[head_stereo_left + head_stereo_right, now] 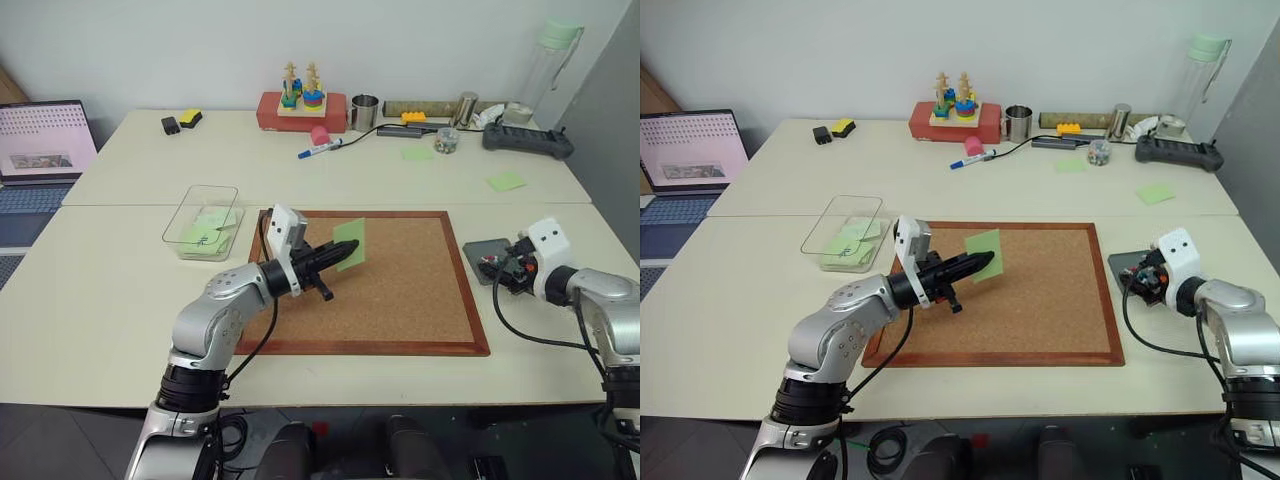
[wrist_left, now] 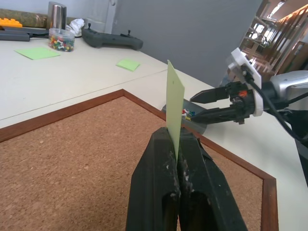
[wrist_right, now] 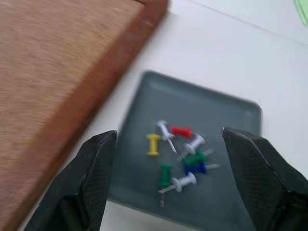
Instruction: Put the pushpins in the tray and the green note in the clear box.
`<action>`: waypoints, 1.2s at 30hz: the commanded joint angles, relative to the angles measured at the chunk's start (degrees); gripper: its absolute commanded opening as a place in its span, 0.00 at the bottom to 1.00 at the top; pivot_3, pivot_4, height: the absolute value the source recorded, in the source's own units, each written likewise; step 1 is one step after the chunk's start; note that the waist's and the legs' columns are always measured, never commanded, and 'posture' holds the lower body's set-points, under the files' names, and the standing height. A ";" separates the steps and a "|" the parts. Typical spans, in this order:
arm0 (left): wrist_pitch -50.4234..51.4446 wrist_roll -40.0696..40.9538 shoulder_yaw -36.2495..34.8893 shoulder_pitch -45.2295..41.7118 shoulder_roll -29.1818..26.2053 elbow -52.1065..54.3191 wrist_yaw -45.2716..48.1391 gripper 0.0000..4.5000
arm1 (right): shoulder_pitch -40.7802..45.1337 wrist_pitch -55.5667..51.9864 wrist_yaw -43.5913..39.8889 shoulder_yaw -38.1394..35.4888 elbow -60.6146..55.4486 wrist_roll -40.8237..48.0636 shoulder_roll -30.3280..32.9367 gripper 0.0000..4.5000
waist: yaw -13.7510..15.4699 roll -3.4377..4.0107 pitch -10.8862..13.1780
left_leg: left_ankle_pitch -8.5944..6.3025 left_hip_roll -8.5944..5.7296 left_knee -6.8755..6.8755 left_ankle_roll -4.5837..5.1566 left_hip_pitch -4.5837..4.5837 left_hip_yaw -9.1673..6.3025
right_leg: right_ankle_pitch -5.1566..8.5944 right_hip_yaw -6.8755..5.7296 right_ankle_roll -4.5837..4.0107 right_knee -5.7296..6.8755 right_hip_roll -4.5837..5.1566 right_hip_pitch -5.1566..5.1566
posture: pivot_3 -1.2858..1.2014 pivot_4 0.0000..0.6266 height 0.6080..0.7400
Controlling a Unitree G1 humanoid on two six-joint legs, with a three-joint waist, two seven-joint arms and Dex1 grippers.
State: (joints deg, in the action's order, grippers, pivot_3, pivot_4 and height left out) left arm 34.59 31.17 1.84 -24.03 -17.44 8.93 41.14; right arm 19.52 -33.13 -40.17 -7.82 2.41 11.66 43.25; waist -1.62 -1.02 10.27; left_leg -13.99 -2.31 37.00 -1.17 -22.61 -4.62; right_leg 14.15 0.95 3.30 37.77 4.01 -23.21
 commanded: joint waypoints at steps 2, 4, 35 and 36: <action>-1.23 0.02 -3.49 -0.47 -1.83 4.73 -2.80 0.00 | 2.79 6.06 -8.19 -0.01 -6.75 2.38 4.61 0.78 | -0.12 -0.02 0.01 | 0.00 0.00 0.00 0.00 0.00 0.00 | 0.00 0.00 0.00 0.00 -0.01 0.00 | 0.52 0.24 1.00; -1.33 -0.49 -5.71 0.02 -3.17 5.77 -4.62 0.00 | 5.03 8.26 -13.03 1.03 -10.24 4.86 5.19 0.78 | -0.19 -0.02 0.01 | 0.00 0.01 0.00 0.00 0.00 -0.01 | 0.00 -0.01 0.01 -0.01 -0.02 0.00 | 0.52 0.24 1.00; -10.09 -21.44 -16.12 -8.34 -16.75 -17.98 -24.21 0.35 | 20.74 0.02 -18.91 7.44 -18.13 17.41 -0.52 0.78 | 1.34 -0.24 0.18 | 0.00 0.00 -0.01 -0.02 -0.20 -0.41 | -0.03 -0.12 0.01 -0.12 0.05 -0.16 | 0.52 0.24 1.00; -10.17 -21.42 -16.17 -8.42 -16.81 -17.99 -24.11 0.39 | 20.65 0.00 -18.89 7.42 -18.19 17.40 -0.49 0.78 | 1.35 -0.24 0.18 | 0.00 0.00 -0.01 -0.02 -0.20 -0.41 | -0.03 -0.11 0.01 -0.12 0.05 -0.16 | 0.52 0.24 1.00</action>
State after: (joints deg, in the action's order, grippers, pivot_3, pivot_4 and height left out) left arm 25.76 10.04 -13.73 -30.80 -33.59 -9.91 16.94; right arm 39.87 -33.17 -59.47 1.10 -13.65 28.30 42.16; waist -0.28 -1.26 10.45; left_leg -13.99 -2.31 37.00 -1.19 -22.81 -5.03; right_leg 14.12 0.83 3.31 37.65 4.06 -23.37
